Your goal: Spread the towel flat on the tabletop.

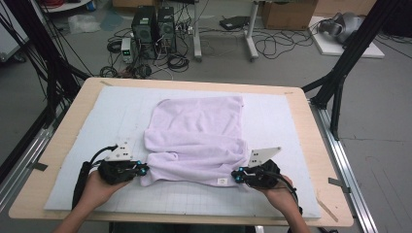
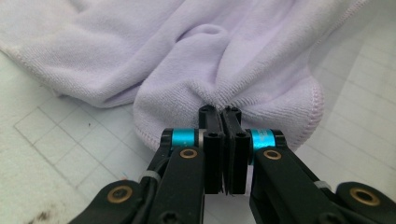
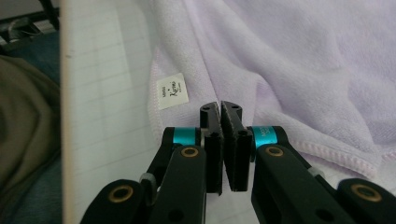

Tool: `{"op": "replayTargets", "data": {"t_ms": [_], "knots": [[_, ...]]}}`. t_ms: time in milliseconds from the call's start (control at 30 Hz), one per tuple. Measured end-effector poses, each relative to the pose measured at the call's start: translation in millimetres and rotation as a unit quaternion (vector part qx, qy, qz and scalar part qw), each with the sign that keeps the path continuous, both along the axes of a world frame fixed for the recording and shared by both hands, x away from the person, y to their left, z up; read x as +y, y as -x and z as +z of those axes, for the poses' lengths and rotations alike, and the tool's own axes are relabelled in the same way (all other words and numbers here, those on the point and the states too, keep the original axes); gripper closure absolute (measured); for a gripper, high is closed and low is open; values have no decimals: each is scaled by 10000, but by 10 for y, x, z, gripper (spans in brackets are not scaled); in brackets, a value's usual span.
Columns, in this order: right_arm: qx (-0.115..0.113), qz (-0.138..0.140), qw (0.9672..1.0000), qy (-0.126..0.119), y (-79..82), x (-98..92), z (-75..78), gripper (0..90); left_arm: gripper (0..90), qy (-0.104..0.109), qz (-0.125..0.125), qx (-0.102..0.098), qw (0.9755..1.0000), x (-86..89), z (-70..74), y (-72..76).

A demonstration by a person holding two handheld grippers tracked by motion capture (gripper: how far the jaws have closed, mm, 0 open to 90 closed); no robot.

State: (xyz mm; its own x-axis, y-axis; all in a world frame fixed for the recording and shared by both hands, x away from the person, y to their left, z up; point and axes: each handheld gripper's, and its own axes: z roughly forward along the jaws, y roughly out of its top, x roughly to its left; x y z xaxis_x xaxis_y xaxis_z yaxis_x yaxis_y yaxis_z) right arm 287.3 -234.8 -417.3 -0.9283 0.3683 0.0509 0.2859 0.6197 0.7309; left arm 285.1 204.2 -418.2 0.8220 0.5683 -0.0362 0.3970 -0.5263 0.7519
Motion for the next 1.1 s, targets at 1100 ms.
{"op": "replayTargets", "data": {"t_ms": [1100], "knots": [[81,309,9992,223,15,238,-190,861,881,-108,-337,301,9989,-53,-177,31]]}}
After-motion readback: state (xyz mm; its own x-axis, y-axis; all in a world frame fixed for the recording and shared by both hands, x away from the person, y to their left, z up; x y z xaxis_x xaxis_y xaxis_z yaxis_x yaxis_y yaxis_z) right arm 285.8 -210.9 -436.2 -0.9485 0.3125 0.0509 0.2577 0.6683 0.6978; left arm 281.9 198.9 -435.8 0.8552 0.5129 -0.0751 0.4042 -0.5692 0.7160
